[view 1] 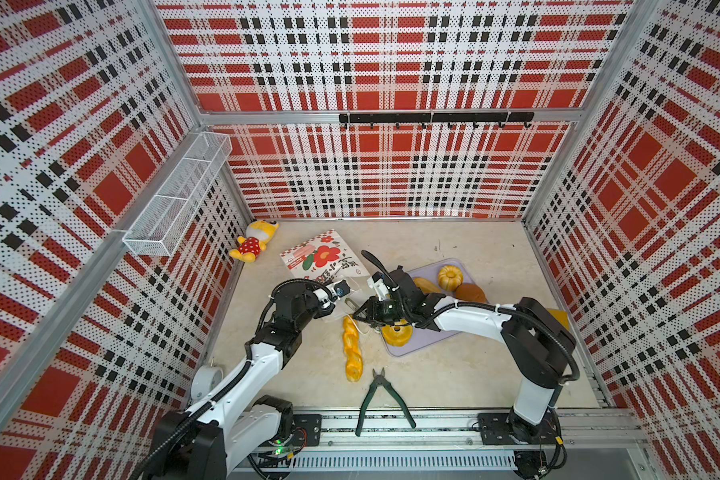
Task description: Take the fake bread out of the paper bag
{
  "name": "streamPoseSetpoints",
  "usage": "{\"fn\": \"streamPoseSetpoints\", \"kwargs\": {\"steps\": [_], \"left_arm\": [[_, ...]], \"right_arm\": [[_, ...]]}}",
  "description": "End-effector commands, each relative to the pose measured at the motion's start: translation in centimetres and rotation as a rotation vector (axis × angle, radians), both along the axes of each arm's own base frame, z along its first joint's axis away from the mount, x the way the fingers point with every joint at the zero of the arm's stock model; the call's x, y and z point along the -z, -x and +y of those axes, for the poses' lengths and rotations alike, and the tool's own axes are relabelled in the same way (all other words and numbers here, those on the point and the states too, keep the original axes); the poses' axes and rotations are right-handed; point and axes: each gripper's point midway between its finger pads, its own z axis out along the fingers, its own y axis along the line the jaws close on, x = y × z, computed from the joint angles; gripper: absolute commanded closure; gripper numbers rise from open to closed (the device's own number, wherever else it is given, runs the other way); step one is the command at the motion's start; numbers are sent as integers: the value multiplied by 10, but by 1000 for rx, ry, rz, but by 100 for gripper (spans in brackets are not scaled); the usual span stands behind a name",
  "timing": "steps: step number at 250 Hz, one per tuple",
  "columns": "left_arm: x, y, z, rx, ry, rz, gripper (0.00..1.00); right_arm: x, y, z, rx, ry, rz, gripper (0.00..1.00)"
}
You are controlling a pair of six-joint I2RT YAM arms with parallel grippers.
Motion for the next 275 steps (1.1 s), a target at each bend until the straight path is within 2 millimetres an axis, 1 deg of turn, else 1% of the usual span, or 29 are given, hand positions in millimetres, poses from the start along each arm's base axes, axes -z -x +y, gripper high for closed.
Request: {"fn": "streamPoseSetpoints", "kwargs": {"steps": [1,28,63,84,112,140,187,233,275], "left_arm": [[-12,0,-4,7,53,-39,100],[-11,0,-6,13,66,-37,100],[-11,-1,-9,18,94,-35,100],[-10,-1,-11,23,101,-32,100],[-8,-1,-13,32,101,-29,100],[-8,0,-15,39,101,-28,100],[-5,1,-16,47,98,-22,100],[-1,2,-17,53,104,-13,100],[0,2,-19,56,112,-11,100]], "right_arm": [[-45,-21,25,52,-215,-23,83],[-46,-24,34,54,-292,2,80],[-47,-30,41,60,-323,24,68],[-42,-37,43,74,-322,42,63],[-35,-46,46,88,-322,65,60],[-34,-55,50,94,-322,72,58],[-26,-61,53,103,-293,88,56],[-16,-60,58,81,-283,106,56],[-6,-59,56,72,-250,91,55]]}}
